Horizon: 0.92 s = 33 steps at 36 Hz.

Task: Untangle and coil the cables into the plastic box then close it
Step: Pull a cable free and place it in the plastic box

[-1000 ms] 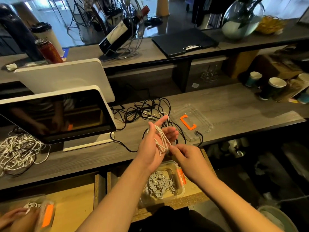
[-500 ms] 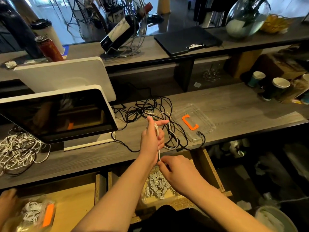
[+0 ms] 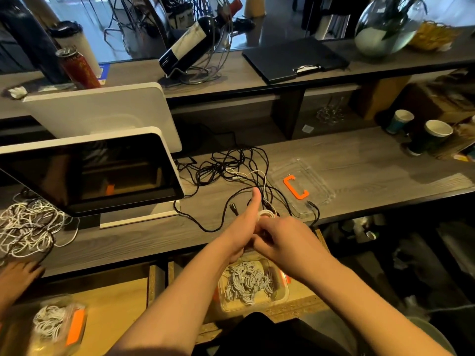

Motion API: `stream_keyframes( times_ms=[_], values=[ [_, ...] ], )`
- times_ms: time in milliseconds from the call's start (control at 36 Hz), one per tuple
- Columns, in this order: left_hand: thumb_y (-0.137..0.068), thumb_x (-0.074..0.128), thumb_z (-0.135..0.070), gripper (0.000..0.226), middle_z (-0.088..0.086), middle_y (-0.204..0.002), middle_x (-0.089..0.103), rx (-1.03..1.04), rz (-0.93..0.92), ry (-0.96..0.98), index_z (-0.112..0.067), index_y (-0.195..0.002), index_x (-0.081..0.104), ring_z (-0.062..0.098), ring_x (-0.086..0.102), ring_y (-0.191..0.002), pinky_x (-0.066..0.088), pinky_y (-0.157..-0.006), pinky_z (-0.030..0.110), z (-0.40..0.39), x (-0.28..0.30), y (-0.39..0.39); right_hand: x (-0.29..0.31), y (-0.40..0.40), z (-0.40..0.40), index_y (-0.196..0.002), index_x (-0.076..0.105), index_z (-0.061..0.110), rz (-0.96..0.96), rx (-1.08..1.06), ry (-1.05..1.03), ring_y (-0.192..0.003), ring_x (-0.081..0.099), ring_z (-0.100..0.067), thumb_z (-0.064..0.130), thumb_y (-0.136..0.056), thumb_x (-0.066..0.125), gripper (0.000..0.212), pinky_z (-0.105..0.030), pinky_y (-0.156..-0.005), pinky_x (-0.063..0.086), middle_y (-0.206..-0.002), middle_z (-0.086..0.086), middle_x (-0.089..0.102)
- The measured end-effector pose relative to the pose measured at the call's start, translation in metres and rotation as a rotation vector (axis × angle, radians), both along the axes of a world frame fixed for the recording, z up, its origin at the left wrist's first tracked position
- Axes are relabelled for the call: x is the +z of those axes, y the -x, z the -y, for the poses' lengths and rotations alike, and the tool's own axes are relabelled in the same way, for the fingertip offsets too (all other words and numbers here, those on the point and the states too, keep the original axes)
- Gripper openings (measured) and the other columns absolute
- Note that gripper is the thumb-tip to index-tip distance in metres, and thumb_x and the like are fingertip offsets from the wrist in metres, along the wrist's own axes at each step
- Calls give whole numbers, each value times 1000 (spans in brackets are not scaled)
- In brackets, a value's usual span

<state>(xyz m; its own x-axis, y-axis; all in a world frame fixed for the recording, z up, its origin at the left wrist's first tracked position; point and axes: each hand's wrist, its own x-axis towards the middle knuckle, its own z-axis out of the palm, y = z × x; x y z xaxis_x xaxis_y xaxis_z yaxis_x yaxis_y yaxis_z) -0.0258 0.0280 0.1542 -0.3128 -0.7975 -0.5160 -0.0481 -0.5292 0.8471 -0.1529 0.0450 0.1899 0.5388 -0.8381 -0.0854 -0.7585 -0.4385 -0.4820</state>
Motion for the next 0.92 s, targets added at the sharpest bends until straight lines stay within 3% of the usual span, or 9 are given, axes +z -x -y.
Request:
stream_keyframes(
  times_ms=[56, 111, 167, 250, 361, 417, 472, 694, 917],
  values=[
    [-89, 9, -81, 87, -3, -73, 68, -55, 14, -32, -25, -62, 70, 11, 66, -76, 47, -90, 33, -3, -3, -1, 3, 5, 7, -93, 62, 28, -9, 11, -2, -77, 60, -5, 33, -92, 65, 5, -19, -64, 43, -84, 13, 66],
    [-87, 10, -84, 81, 1, -101, 69, -94, -2, -74, -28, -95, 70, 12, 65, -91, 46, -85, 28, -6, -7, -4, 4, 12, 14, -95, 60, 31, -24, 16, 5, -77, 58, 4, 36, -89, 70, 12, -14, -66, 44, -83, 18, 63],
    [-84, 11, -87, 88, 7, -91, 63, -161, -43, -110, -18, -101, 64, 13, 58, -71, 40, -64, 20, -8, -6, -6, 5, 17, 20, -90, 52, 35, -38, 12, 12, -67, 48, 7, 40, -87, 72, 21, -13, -61, 36, -72, 21, 51],
    [-84, 10, -86, 88, -1, -61, 55, -274, -141, -156, -18, -79, 66, 5, 43, -48, 24, -46, 15, -10, -8, -12, 5, 22, 29, -89, 54, 31, 20, 22, -29, -66, 50, 0, 42, -83, 73, 22, -21, -63, 43, -72, 18, 52],
    [-80, 36, -88, 86, -6, -61, 54, -480, -115, -103, -10, -113, 48, 2, 35, -44, 25, -43, 13, -9, -8, -21, 4, 28, 32, -87, 60, 28, 143, 28, -113, -73, 60, -5, 40, -79, 62, 15, -32, -65, 52, -78, 9, 63],
    [-88, 53, -72, 78, -6, -66, 55, -588, -53, -42, 2, -112, 55, 4, 36, -51, 30, -48, 15, -8, -2, -26, 3, 29, 32, -90, 64, 29, 166, 23, -173, -73, 62, -8, 42, -81, 65, 16, -37, -68, 56, -80, 6, 66],
    [-101, 51, -50, 61, -3, -69, 53, -623, -23, -17, 5, -125, 60, 5, 37, -55, 32, -50, 16, -8, 2, -30, 1, 30, 32, -89, 65, 30, 204, 5, -215, -72, 63, -10, 41, -84, 69, 12, -37, -68, 57, -79, 5, 68],
    [-104, 33, -49, 33, -3, -75, 65, -254, -1, 102, -33, -120, 57, 8, 48, -61, 46, -64, 20, -3, 3, -41, -7, 38, 36, -91, 67, 29, 231, -157, -166, -76, 64, -8, 34, -94, 60, 9, -38, -74, 56, -81, 6, 69],
    [-107, 29, -44, 41, 8, -92, 70, -64, -34, 187, -31, -133, 58, 8, 65, -71, 56, -71, 22, 1, 5, -38, -21, 29, 27, -86, 64, 31, 287, -214, -198, -73, 61, -8, 35, -97, 55, 15, -41, -73, 54, -78, 4, 66]
  ],
)
